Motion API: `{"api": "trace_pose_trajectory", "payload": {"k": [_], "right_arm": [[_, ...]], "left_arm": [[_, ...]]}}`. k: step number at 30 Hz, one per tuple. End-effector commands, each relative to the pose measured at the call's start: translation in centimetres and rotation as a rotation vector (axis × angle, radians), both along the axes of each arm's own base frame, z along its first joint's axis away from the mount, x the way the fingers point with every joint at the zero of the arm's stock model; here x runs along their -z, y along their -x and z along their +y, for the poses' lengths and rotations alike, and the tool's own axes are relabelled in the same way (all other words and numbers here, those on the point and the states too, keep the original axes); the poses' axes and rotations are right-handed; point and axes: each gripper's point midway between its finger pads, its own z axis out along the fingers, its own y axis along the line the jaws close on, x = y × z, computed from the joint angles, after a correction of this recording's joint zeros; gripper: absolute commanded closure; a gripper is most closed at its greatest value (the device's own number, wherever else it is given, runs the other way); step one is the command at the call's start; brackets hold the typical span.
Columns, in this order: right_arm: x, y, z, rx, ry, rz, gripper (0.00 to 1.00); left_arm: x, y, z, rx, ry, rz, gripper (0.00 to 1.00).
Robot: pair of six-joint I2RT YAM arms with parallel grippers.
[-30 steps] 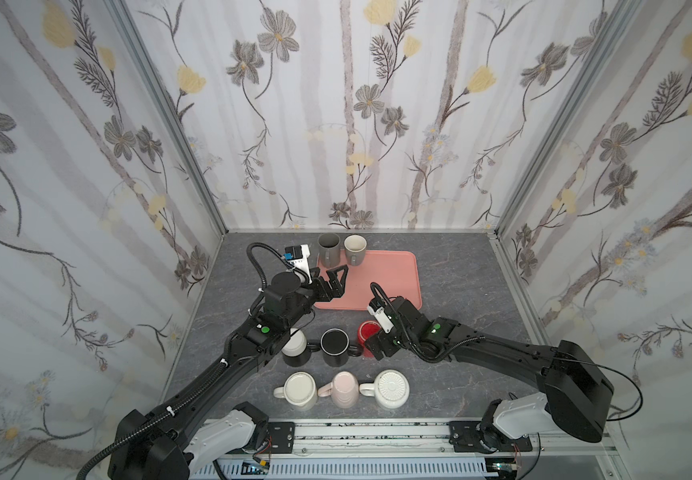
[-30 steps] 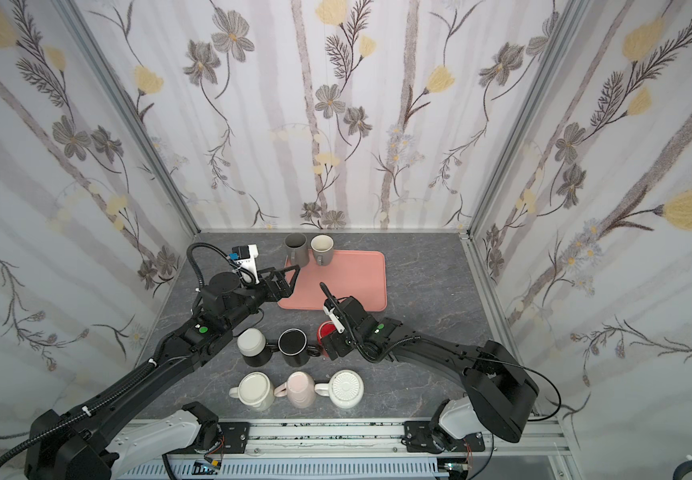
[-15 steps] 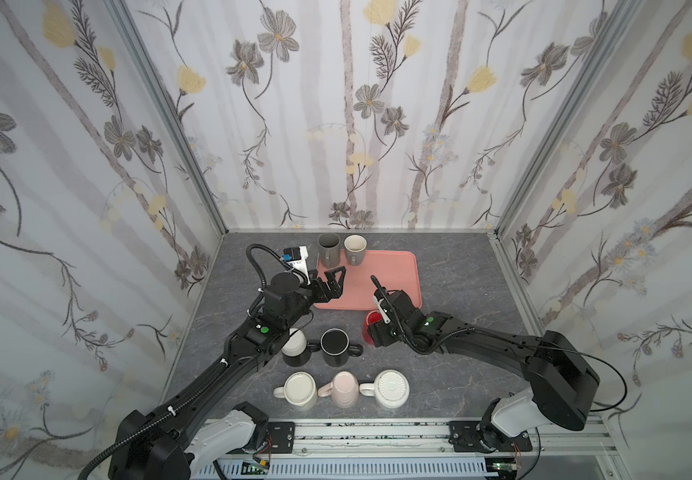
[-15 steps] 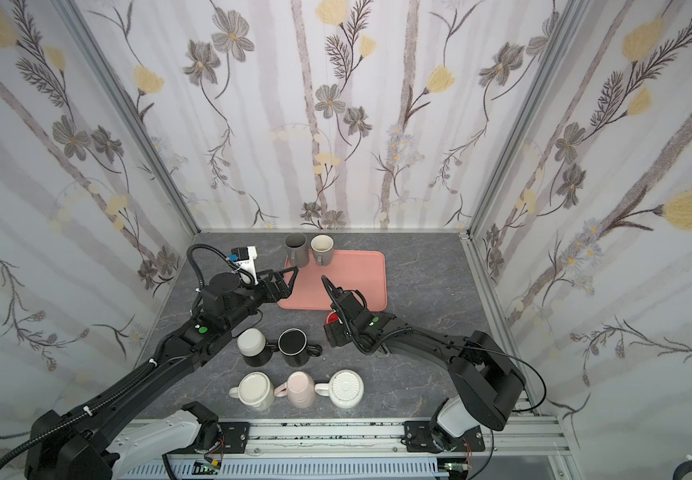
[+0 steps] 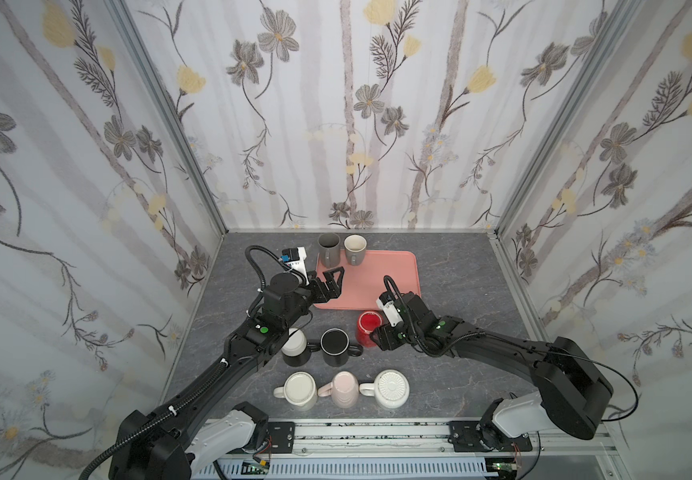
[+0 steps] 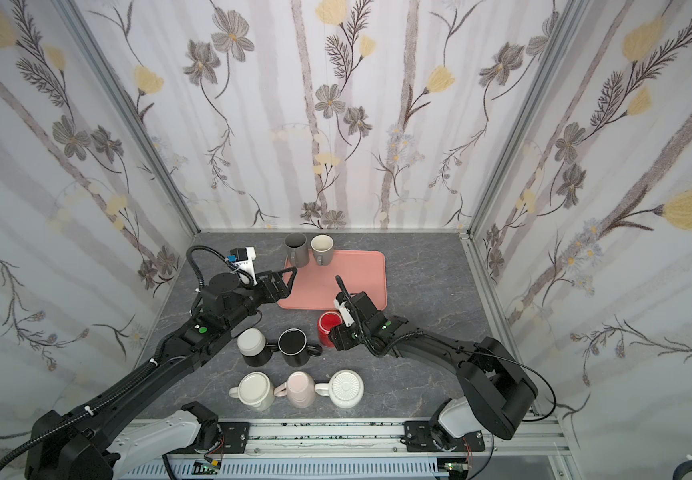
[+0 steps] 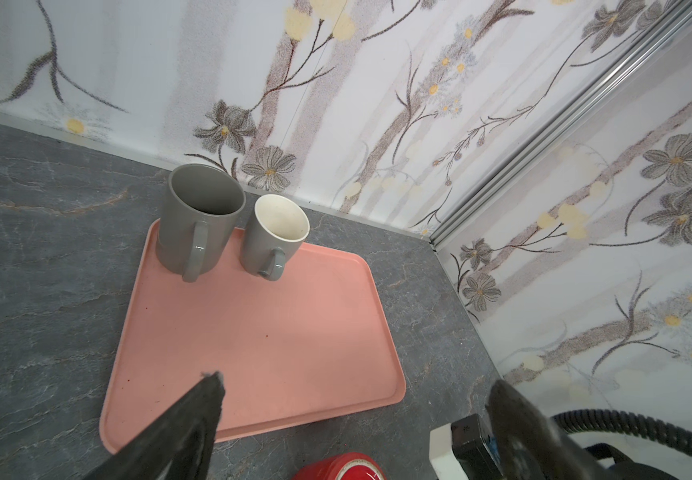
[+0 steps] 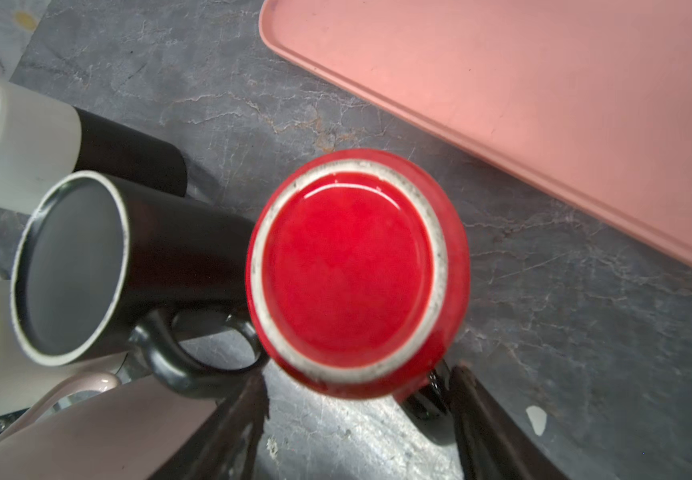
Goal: Turn the mug right side up
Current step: 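Move the right gripper down to the red mug while the left draws back, then grasp the red mug's rim with the right gripper and lift it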
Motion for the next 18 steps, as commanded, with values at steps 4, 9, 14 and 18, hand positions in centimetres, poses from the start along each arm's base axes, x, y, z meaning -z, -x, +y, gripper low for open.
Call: {"api": "trace_pose_trajectory", "payload": {"k": [4, 9, 14, 18], "right_arm": [[-0.1, 0.4, -0.7, -0.005, 0.06, -0.049, 0.46], [0.5, 0.3, -0.4, -0.026, 0.149, -0.093, 0.51], [1.4, 0.0, 0.0, -0.047, 0.208, -0.112, 0.56], [1.6, -0.3, 0.5, -0.051, 0.225, -0.134, 0.61]], "left_arm": [[-0.1, -0.2, -0.3, 0.009, 0.025, -0.004, 0.0], [0.0, -0.3, -0.4, 0.012, 0.034, 0.0, 0.0], [0.0, -0.2, -0.3, 0.011, 0.034, 0.002, 0.0], [0.2, -0.2, -0.2, 0.009, 0.033, 0.006, 0.0]]}}
